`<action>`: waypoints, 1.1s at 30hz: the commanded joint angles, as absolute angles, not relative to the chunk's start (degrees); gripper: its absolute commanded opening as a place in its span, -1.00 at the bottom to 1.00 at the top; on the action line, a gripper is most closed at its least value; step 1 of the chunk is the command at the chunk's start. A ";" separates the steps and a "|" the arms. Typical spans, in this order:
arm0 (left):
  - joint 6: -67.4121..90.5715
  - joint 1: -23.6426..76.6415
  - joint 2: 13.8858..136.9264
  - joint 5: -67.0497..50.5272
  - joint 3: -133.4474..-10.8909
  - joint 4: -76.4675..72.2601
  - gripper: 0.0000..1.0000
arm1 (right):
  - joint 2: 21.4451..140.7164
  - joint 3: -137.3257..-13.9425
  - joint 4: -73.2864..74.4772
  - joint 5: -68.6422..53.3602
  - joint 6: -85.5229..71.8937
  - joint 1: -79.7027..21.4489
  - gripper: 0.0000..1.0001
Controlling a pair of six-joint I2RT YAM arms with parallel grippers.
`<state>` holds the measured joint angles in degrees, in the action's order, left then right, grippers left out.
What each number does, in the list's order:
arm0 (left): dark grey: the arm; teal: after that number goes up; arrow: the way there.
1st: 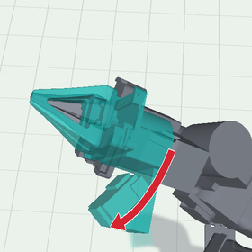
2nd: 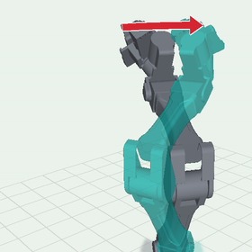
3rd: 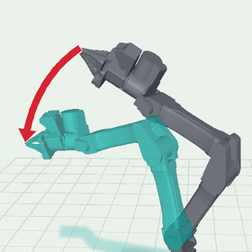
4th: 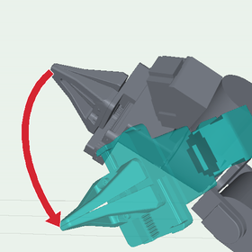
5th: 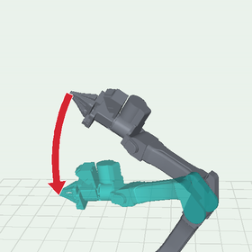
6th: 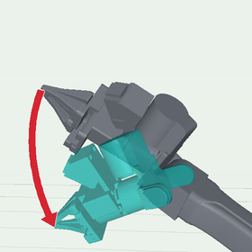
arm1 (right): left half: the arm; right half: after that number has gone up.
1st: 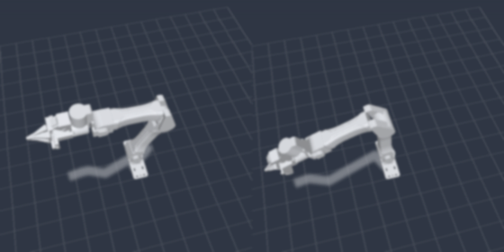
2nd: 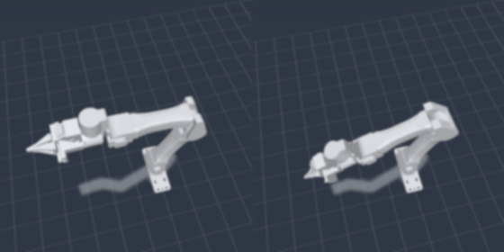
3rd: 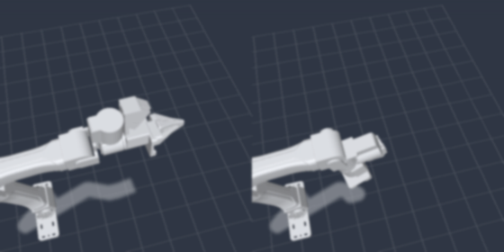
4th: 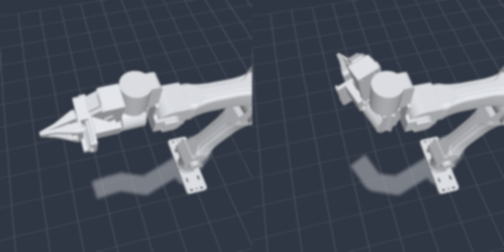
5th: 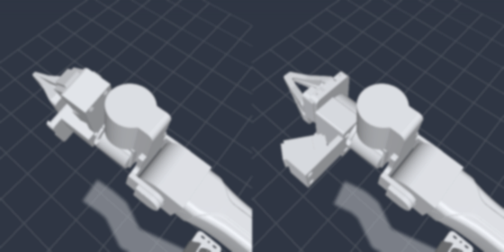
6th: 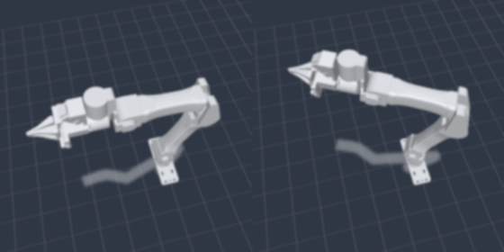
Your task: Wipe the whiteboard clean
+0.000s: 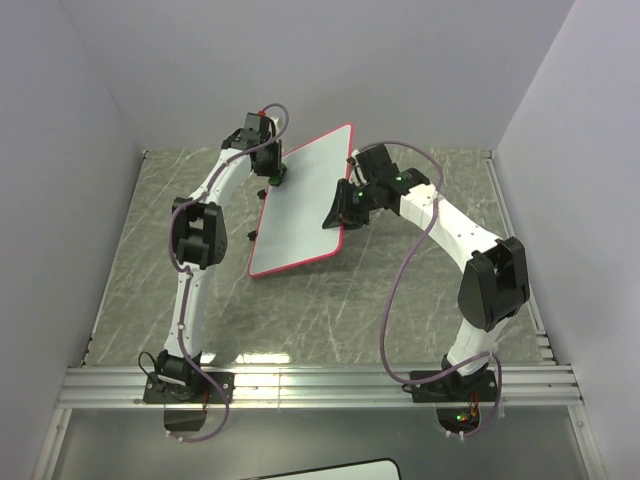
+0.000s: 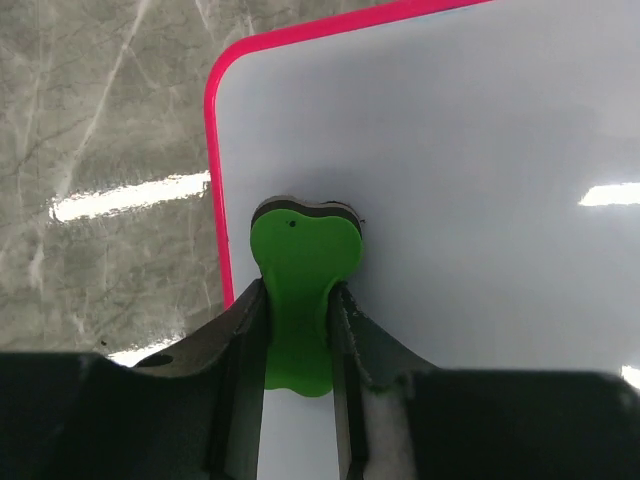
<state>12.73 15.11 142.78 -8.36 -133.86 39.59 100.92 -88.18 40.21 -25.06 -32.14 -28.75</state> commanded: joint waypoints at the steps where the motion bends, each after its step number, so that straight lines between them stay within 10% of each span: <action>1: 13.18 20.74 148.45 -9.48 -133.15 47.29 -0.99 | 104.24 -84.64 46.14 -24.96 -19.07 -34.80 -1.00; 17: 9.40 25.31 135.36 -42.71 -132.46 39.38 -0.99 | 106.35 -86.49 46.50 -24.70 -19.69 -35.59 -1.00; 27: 17.91 18.38 133.87 -21.03 -130.44 39.03 -0.99 | 105.82 -85.43 44.65 -24.79 -20.21 -35.68 -1.00; 33: 31.46 5.37 121.39 -18.73 -109.44 28.29 -0.99 | 105.91 -85.78 44.03 -24.17 -19.69 -35.68 -1.00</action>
